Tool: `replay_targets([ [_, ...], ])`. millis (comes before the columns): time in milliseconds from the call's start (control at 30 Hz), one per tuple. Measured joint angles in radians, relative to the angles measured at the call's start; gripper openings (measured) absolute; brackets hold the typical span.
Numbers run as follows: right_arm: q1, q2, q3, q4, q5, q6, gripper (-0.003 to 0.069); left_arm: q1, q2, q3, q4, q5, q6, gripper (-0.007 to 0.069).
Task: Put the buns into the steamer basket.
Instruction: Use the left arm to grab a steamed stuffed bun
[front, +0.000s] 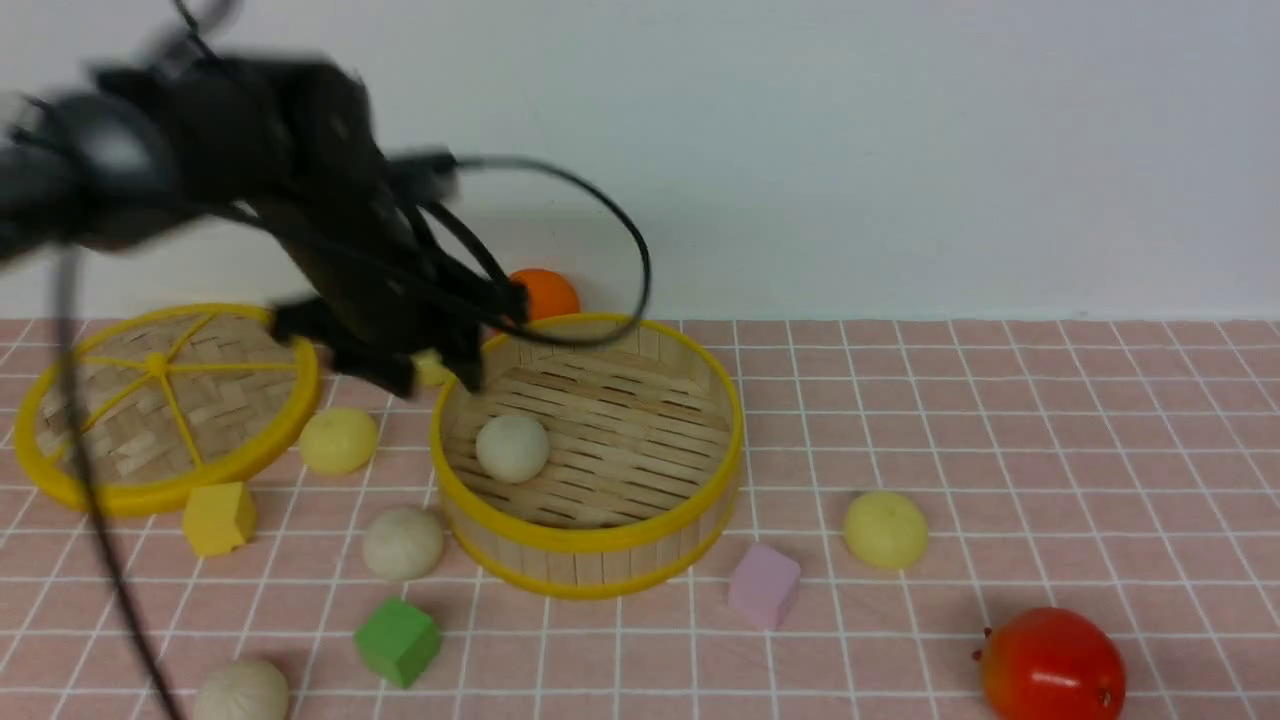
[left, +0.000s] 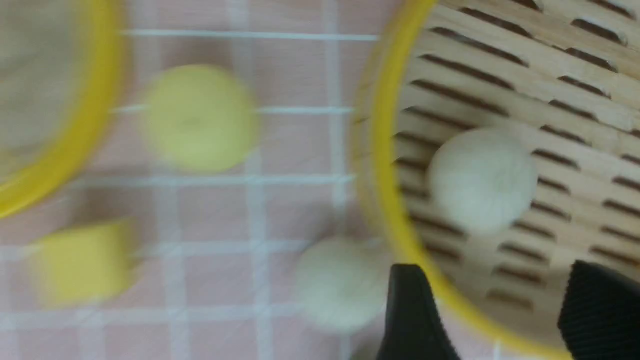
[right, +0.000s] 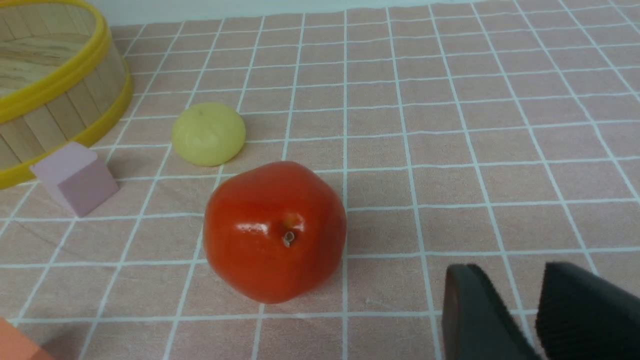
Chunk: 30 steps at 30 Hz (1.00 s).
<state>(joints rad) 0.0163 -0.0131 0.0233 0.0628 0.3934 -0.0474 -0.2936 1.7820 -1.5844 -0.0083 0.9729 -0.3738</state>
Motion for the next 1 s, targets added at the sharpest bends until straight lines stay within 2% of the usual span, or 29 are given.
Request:
replay_targets([
  [67, 0.000, 0.000, 0.000, 0.000, 0.000, 0.000, 0.0239, 0.005, -0.072, 0.032, 0.025, 0.019, -0.022, 0.0447],
  [233, 0.000, 0.000, 0.000, 0.000, 0.000, 0.000, 0.0239, 0.011, -0.296, 0.343, 0.087, 0.004, -0.125, 0.0429],
  [400, 0.000, 0.000, 0.000, 0.000, 0.000, 0.000, 0.0239, 0.011, -0.351, 0.592, 0.111, -0.074, -0.218, 0.0385],
  [533, 0.000, 0.000, 0.000, 0.000, 0.000, 0.000, 0.0239, 0.017, -0.320, 0.669, 0.110, -0.120, -0.242, 0.0354],
  [733, 0.000, 0.000, 0.000, 0.000, 0.000, 0.000, 0.0239, 0.096, -0.270, 0.678, 0.064, -0.175, -0.219, 0.0346],
  [833, 0.000, 0.000, 0.000, 0.000, 0.000, 0.000, 0.0239, 0.160, -0.261, 0.678, 0.008, -0.183, -0.157, 0.0344],
  [1000, 0.000, 0.000, 0.000, 0.000, 0.000, 0.000, 0.0239, 0.170, -0.255, 0.678, -0.089, -0.201, -0.096, 0.0344],
])
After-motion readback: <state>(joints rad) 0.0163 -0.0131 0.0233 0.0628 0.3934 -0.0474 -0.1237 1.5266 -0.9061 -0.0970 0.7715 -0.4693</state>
